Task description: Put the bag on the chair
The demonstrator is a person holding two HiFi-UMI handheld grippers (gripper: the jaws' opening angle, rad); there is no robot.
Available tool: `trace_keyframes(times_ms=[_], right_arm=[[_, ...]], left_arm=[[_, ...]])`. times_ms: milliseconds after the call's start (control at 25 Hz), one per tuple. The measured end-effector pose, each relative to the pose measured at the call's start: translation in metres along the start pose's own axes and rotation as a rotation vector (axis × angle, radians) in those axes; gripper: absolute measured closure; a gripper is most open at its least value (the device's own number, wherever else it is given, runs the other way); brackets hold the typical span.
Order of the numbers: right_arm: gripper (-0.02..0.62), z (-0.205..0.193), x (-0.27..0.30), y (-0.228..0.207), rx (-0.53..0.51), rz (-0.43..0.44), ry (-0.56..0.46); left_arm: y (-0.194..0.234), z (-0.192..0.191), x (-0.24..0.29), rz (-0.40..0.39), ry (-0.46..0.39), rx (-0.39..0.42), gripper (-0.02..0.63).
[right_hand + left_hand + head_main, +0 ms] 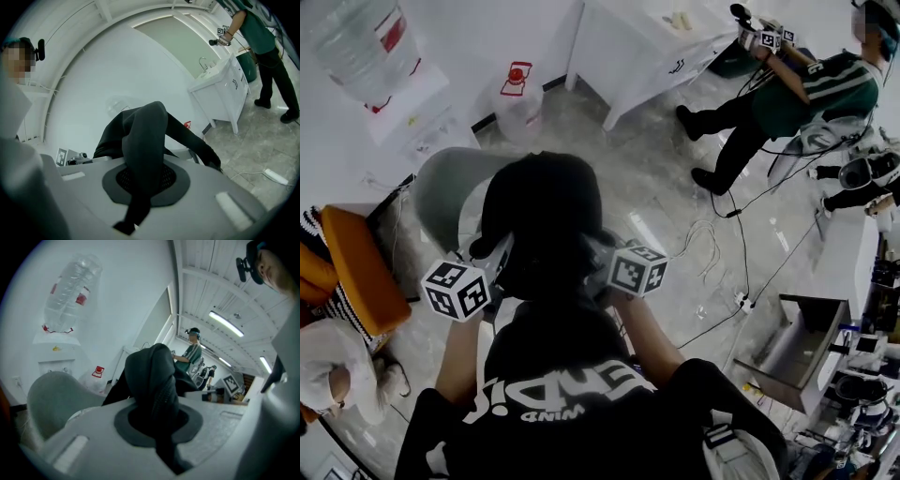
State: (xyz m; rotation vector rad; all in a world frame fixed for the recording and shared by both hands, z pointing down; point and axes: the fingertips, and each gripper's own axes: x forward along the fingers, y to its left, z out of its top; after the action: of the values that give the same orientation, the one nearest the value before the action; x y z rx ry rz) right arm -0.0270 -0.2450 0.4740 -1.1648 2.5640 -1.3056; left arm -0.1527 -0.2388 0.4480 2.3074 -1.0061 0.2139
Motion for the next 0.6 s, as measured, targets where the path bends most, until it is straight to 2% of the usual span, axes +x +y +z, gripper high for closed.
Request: trace_keyframes(times_ms=[600], right_arm=[[0.584,0.021,0.075,-0.061,0.045,-0.001,0.080]], left_arm=[[0.071,0.010,0.064,0.076,0.052,-0.053,0.583]])
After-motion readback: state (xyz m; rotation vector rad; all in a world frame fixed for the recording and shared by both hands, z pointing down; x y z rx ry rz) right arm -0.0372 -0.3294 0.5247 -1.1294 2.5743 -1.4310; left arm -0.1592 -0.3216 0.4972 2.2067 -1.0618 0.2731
